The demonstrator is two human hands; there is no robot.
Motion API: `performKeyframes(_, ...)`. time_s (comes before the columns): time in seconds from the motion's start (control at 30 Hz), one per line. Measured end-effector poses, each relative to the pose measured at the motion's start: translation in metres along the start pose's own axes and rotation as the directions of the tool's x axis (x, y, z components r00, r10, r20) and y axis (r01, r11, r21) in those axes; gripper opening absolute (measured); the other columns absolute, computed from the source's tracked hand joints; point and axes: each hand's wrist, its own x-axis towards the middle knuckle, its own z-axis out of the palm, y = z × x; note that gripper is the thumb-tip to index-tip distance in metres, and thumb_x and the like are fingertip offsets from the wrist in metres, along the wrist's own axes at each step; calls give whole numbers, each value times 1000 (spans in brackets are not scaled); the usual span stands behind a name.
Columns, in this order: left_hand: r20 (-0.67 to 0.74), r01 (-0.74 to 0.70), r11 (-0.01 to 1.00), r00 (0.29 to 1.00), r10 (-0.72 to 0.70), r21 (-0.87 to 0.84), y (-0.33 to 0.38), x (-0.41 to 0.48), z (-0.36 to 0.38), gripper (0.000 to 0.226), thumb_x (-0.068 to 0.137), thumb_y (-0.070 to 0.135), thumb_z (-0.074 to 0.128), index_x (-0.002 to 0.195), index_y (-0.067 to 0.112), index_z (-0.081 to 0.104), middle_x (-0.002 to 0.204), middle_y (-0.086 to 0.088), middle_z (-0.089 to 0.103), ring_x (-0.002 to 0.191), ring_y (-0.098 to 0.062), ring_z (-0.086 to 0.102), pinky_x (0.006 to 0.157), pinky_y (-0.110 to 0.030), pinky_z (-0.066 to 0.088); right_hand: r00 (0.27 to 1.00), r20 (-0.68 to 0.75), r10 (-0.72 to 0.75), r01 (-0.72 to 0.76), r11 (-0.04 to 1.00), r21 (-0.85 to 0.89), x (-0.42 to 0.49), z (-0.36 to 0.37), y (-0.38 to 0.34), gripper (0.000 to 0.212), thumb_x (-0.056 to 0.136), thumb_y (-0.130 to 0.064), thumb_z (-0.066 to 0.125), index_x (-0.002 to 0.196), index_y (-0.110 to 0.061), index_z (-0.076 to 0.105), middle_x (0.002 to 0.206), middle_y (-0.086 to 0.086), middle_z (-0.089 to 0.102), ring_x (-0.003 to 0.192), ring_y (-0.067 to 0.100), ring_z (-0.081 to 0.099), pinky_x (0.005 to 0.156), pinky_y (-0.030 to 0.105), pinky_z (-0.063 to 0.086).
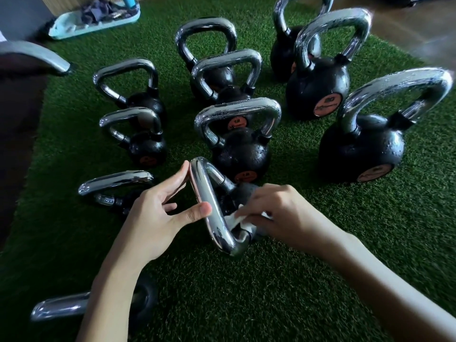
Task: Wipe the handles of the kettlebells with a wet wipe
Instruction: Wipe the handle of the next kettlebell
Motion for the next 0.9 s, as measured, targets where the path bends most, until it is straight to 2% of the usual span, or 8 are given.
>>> performKeyframes(0.13, 23, 5, 1000, 1000, -5, 12, 0, 3, -3, 105, 59, 80, 73, 151, 50, 34, 152, 29, 41, 135, 15, 40, 103, -28, 48, 981, 187, -60, 61, 998, -2, 22, -2, -6, 21, 77, -6, 77, 94, -17, 82, 87, -1, 76, 79, 11, 67, 76, 20, 50)
performKeyframes(0.2, 24, 10, 1000, 1000, -11, 22, -1, 3, -5, 105, 58, 82, 73, 151, 52, 34, 152, 30, 40, 136, 15, 40, 103, -29, 48, 972, 233, -14, -5, 997, 78, 23, -5, -8, 25, 79, -5, 78, 97, -21, 82, 94, -7, 77, 85, 4, 69, 79, 20, 52)
performKeyframes(0.37, 29, 34, 999, 999, -33, -26, -5, 1, -9, 104, 57, 77, 76, 149, 50, 37, 148, 35, 41, 132, 15, 44, 101, -28, 46, 946, 302, 116, -218, 919, 328, 21, -11, -13, 17, 86, -16, 78, 101, -23, 81, 71, -28, 69, 60, -5, 60, 53, 9, 42)
performKeyframes(0.5, 25, 42, 999, 999, -41, -10, -6, 0, -13, 104, 54, 82, 76, 146, 54, 38, 147, 35, 43, 131, 15, 46, 99, -27, 47, 901, 416, 125, -215, 960, 177, 34, -18, -20, 31, 87, -14, 76, 118, -22, 75, 60, -36, 60, 58, -13, 58, 53, 5, 40)
performKeyframes(0.63, 23, 39, 999, 999, -39, -1, -6, -2, -13, 105, 54, 83, 75, 148, 53, 37, 146, 33, 45, 130, 15, 46, 98, -27, 47, 872, 478, 105, -202, 967, 156, 44, -14, -26, 25, 87, -15, 76, 110, -25, 78, 69, -25, 64, 58, -10, 58, 53, 7, 40)
performKeyframes(0.7, 15, 33, 999, 999, -34, 10, -5, -3, -12, 104, 56, 80, 74, 149, 52, 37, 146, 33, 45, 128, 17, 46, 96, -24, 47, 868, 483, 115, -273, 923, 272, 42, -6, -27, 21, 88, -12, 75, 106, -22, 80, 75, -19, 72, 63, -5, 65, 58, 11, 45)
performKeyframes(0.8, 16, 29, 1000, 999, -29, 10, -4, -2, -10, 104, 57, 81, 73, 150, 51, 36, 146, 34, 44, 128, 18, 46, 96, -23, 47, 879, 427, 215, -396, 826, 400, 39, 3, -25, 20, 86, -9, 75, 102, -20, 81, 89, -7, 78, 81, 11, 74, 76, 30, 59)
performKeyframes(0.9, 18, 26, 1000, 999, -27, 14, -3, 0, -10, 103, 60, 79, 72, 151, 50, 35, 147, 35, 42, 129, 18, 45, 98, -26, 47, 855, 351, 383, -519, 627, 581, 40, 3, -23, 16, 83, -8, 78, 99, -13, 80, 86, 0, 78, 70, 8, 71, 66, 19, 56)
